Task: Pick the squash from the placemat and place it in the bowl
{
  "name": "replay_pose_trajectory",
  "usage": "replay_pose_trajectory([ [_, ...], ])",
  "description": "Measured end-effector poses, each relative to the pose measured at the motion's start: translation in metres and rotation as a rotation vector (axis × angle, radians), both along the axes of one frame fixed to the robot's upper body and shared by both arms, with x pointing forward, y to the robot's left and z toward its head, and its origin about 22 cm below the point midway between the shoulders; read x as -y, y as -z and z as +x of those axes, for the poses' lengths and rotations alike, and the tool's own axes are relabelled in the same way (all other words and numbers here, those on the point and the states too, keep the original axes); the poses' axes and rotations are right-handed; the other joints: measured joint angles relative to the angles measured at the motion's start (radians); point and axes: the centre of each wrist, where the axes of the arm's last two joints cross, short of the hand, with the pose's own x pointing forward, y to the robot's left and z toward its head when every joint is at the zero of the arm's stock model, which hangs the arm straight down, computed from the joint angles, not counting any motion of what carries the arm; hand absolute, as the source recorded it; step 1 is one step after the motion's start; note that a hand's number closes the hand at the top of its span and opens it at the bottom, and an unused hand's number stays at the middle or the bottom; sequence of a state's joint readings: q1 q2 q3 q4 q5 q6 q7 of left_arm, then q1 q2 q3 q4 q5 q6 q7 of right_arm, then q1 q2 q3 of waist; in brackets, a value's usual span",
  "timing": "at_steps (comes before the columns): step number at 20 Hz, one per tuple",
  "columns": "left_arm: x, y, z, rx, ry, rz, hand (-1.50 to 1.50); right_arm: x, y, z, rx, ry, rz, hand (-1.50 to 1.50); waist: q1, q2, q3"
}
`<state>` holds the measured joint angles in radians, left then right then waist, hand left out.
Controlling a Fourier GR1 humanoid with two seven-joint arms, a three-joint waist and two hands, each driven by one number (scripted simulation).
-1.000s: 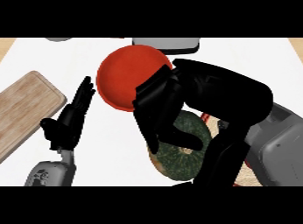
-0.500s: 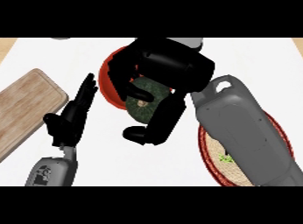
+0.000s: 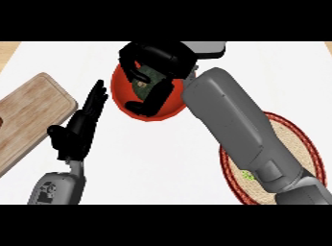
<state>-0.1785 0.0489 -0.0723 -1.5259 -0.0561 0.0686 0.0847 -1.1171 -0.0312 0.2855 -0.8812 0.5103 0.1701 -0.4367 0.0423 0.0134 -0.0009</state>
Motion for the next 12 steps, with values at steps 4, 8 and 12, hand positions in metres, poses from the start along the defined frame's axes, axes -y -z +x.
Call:
replay_pose_trajectory([
  [4,0.004,-0.003,0.001,0.000,0.013,-0.008,0.00,-0.001,0.023,0.018,0.004,0.033,-0.038,1.50,0.008,0.003,0.000],
  [8,0.000,-0.004,0.001,0.007,0.024,-0.002,0.00,0.007,0.045,0.029,-0.074,0.033,-0.106,-1.50,0.018,0.008,0.000],
  [12,-0.001,-0.006,0.001,0.017,0.033,0.002,0.00,0.016,0.058,0.036,-0.179,-0.004,-0.172,-1.50,0.030,0.013,0.000],
])
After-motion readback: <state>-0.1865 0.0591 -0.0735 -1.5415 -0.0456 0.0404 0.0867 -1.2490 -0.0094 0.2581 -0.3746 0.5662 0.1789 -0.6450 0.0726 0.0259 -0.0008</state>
